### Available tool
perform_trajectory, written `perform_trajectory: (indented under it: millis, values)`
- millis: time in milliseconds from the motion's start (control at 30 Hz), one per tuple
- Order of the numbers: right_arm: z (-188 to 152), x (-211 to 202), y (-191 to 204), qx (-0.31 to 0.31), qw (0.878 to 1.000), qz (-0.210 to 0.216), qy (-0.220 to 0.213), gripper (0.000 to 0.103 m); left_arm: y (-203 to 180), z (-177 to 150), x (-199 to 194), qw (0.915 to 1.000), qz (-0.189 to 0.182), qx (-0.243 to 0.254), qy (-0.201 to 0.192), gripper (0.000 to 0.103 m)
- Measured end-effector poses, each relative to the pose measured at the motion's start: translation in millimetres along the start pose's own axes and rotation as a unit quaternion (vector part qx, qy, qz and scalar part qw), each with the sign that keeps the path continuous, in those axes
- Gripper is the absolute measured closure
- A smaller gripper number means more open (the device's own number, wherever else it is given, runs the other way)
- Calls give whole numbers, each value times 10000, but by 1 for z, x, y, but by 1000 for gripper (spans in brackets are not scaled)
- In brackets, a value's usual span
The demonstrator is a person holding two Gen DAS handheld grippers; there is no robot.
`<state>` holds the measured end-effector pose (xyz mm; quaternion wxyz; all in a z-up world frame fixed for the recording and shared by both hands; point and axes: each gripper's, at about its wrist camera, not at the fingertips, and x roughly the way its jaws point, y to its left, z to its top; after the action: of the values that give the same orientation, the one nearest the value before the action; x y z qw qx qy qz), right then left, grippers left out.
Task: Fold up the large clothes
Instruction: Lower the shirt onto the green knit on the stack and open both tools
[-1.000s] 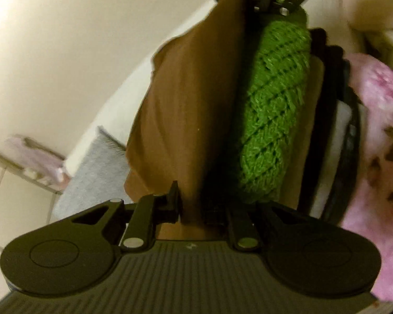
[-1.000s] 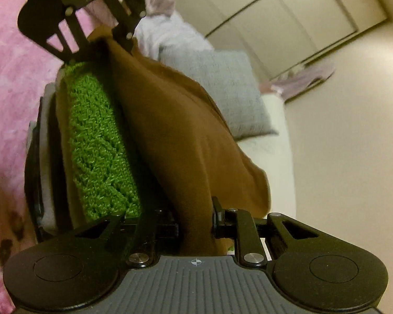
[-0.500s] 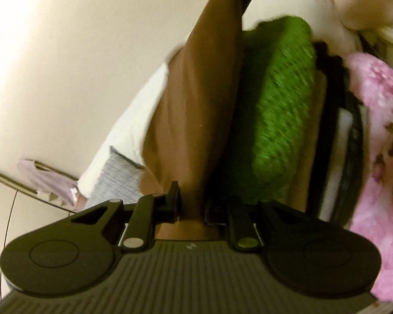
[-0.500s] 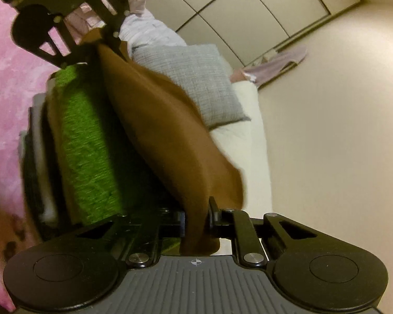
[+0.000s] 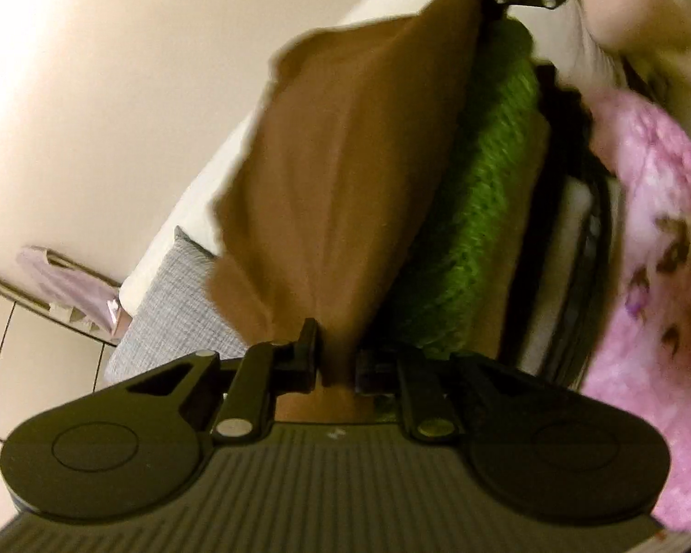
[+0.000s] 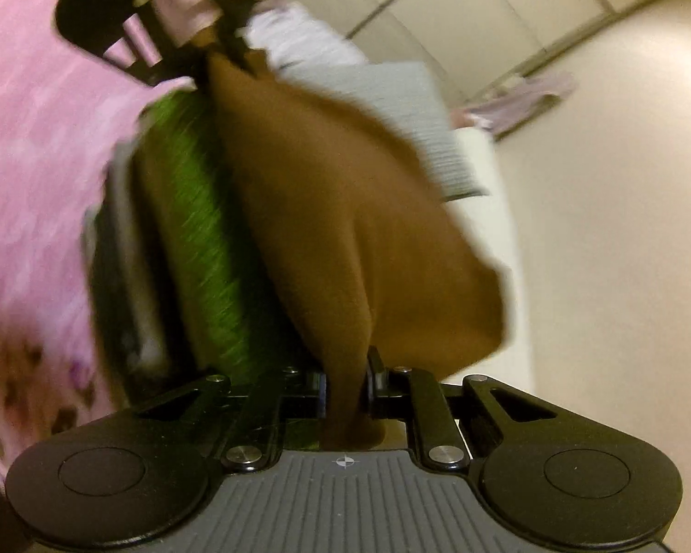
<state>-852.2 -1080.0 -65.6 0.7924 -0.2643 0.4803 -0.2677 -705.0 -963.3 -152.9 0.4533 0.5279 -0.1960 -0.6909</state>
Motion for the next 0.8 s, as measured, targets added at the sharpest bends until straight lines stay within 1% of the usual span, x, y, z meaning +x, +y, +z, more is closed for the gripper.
perform_trajectory:
  millis: [67,133,200,233,267,333,400,467,533,567,633,700,733,767,800]
  values:
    - [2,3,-3,96,9999,-69,-27,92,-2,1,0,9999,101,-12,13,92]
    - [2,0,-8,199,9997,-65,-80,91,5,1,-8,9998,77,-201,46,88]
    - [6,3,-12,192,9997,-78,-97,91,8,-3,-20,9994,23,-343,79,83]
    - [-1,-8,-5,220,9996,-117,-99,90,10,-6,-24,9992,2,-395,115,83]
    - [-1,-7,-5,256,9995,-129,-87,90,14,-9,-28,9986,-64,-500,140,82]
    - [1,-8,-6,349,9993,-138,-70,89,28,-14,-39,9960,-185,-850,189,82]
    - [2,-8,-6,461,9988,-134,-56,88,44,-14,-52,9910,-291,-1294,157,82]
    - [1,-7,-6,593,9981,-128,-47,87,63,-8,-63,9825,-333,-1834,12,82]
    - [1,-8,-8,686,9976,-87,-57,86,80,-1,-60,9723,-391,-2300,-113,82]
    - [0,-10,-9,732,9973,-46,-72,86,86,5,-53,9673,-466,-2491,-116,82]
    - [-1,-14,-12,825,9966,22,-69,85,93,12,-37,9609,-626,-2696,-76,82]
    - [-3,-24,-13,1040,9945,112,-74,84,93,12,-18,9554,-960,-2782,254,82]
    - [-2,-30,-16,1199,9926,162,-104,84,90,11,-14,9543,-1036,-2784,310,84]
    - [0,-36,-23,1468,9887,269,-162,83,86,10,-14,9549,-1053,-2759,307,90]
    - [1,-43,-30,1888,9807,438,-251,82,83,9,-13,9556,-1049,-2736,322,92]
